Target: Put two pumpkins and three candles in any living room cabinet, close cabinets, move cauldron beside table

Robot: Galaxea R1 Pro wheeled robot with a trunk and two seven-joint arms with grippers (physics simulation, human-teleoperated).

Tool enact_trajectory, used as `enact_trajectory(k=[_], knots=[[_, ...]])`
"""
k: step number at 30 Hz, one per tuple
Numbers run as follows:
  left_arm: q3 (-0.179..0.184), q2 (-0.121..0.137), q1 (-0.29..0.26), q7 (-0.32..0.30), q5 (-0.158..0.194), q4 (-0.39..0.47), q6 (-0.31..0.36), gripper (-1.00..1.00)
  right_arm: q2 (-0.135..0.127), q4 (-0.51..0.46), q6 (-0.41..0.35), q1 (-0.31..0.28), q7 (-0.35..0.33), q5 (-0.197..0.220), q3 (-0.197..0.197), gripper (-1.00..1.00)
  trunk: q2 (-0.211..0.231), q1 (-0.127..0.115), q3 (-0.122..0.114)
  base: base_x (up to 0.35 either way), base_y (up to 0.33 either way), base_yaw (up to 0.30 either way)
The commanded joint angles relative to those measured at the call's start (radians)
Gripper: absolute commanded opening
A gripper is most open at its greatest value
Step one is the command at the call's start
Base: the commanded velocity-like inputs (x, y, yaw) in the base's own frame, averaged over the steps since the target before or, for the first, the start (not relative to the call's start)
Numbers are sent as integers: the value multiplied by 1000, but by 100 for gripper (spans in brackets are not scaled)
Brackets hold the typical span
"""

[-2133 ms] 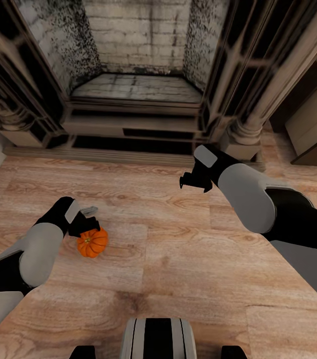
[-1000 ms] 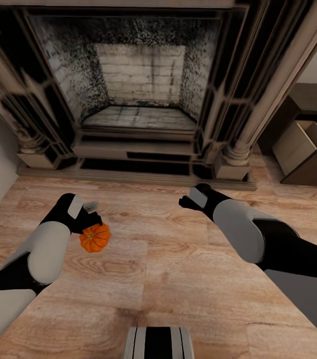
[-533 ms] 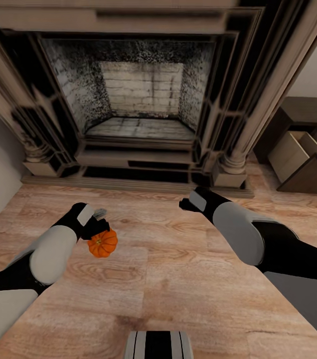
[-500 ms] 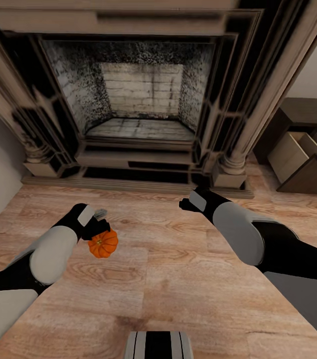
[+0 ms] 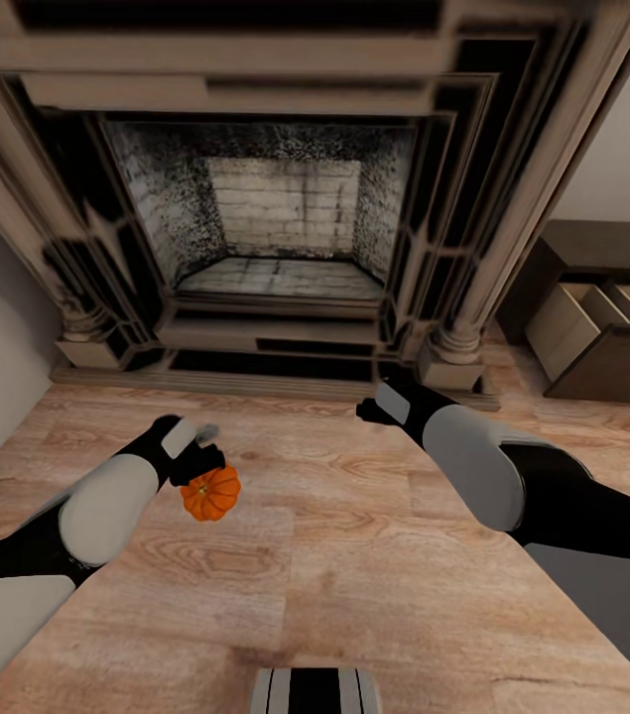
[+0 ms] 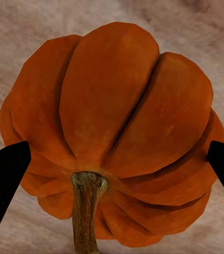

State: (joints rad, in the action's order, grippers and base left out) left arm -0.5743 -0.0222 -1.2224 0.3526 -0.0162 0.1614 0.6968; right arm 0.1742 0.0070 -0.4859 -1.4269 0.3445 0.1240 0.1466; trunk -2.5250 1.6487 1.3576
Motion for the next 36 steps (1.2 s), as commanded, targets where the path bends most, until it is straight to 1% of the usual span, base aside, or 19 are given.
enact_trajectory(k=[1,11,18,19,21,22,25,32,36], knots=[[-6,-1,0,5,-2,2,5,-100,0,1,1,-1,8,11,2,100,0,-1,-3,0,0,0],[-6,-1,0,6,-2,-4,4,-100,0,1,-2,7,3,11,4,100,2,-5,-42,0,0,0],[-6,-1,0,4,-2,-36,-5,-100,0,1,0,18,3,11,4,100,4,-8,-69,-8,-4,0],[-6,0,0,4,-2,-59,-33,-100,0,1,-11,31,2,12,4,100,4,-9,-73,-135,-113,0],[-6,0,0,5,-2,-76,-53,-100,0,2,-28,44,2,12,4,100,5,-10,-81,-169,-145,0],[-6,1,0,5,-2,-91,-72,-100,0,5,-49,59,2,13,5,100,5,-10,-81,-65,-56,0],[-6,1,0,4,-2,-94,-75,-100,0,5,-48,74,0,12,5,100,5,-11,-92,-201,-131,0],[-6,1,0,2,-2,-117,-78,-100,0,5,-47,81,-1,12,5,100,7,-14,-119,-277,-171,0],[-5,0,0,3,-2,-129,-100,-100,0,5,-46,88,0,12,5,100,8,-16,-135,-289,-175,0]])
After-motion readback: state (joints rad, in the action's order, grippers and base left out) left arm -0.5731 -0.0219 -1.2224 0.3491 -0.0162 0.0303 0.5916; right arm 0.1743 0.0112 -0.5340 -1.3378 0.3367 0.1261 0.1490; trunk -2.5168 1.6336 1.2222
